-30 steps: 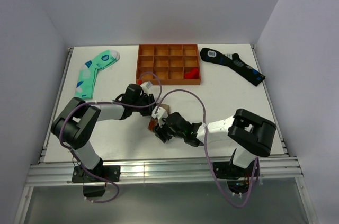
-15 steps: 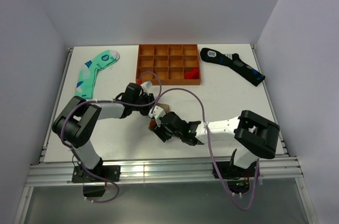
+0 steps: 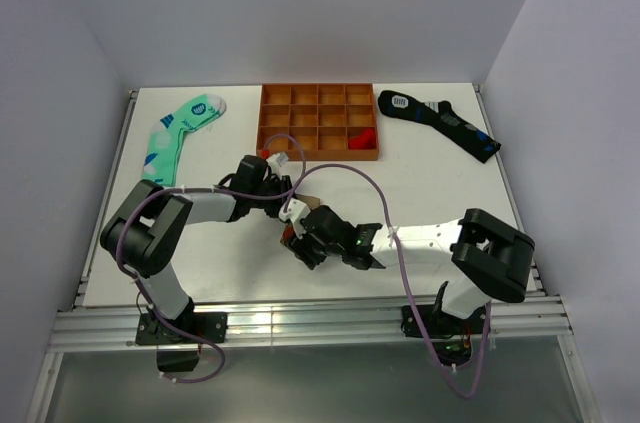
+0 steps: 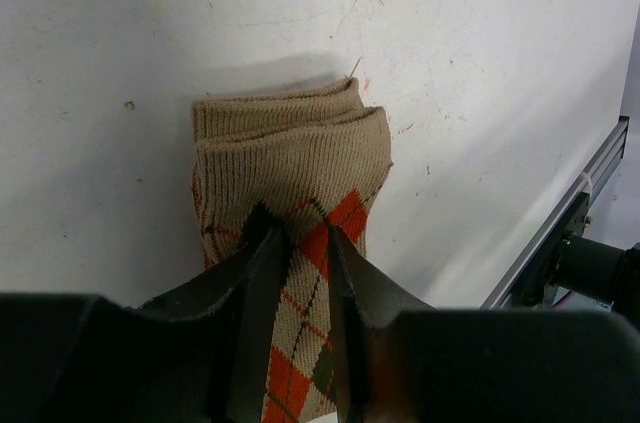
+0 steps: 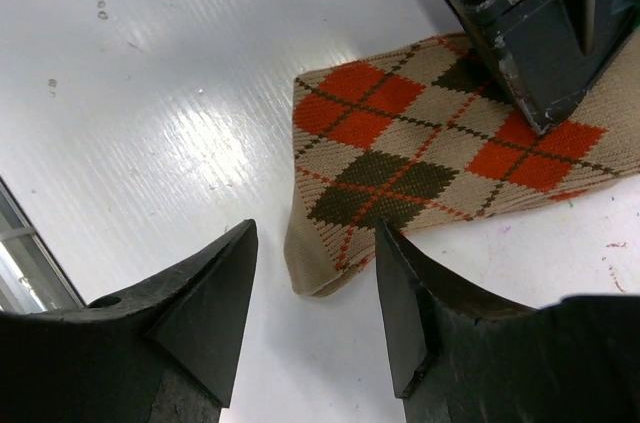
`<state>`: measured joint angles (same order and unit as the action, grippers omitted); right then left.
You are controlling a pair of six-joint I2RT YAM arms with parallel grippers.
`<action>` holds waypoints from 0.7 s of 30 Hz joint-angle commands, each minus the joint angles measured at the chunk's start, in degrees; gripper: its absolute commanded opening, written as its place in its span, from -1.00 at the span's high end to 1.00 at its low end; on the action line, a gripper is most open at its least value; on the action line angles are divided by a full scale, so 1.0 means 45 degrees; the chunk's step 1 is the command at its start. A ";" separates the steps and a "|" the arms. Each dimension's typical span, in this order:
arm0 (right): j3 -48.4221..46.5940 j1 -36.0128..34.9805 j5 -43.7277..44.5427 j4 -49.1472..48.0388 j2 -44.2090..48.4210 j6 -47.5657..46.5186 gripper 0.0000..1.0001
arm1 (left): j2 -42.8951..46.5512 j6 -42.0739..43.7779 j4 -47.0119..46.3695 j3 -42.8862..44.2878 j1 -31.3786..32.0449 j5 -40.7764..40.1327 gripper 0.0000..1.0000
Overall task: Roll the socks
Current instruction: Roll the sock at the center of the board.
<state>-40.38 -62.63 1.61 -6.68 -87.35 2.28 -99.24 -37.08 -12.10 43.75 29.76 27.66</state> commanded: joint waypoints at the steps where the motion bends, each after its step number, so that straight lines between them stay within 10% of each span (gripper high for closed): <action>1: -0.0363 -0.0066 0.0423 0.0195 0.0406 0.0117 -0.17 | -0.0271 0.0310 0.0501 0.0181 -0.0050 0.0025 0.36; 21: -0.0421 -0.0066 0.0053 -0.0802 -0.0568 -0.0352 -0.16 | -0.0407 0.0330 0.0559 0.0239 -0.0089 -0.0014 0.36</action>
<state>-40.47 -62.65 1.98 -8.05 -88.82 1.61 -99.77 -37.10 -12.12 44.07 29.54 28.29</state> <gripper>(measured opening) 0.582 0.318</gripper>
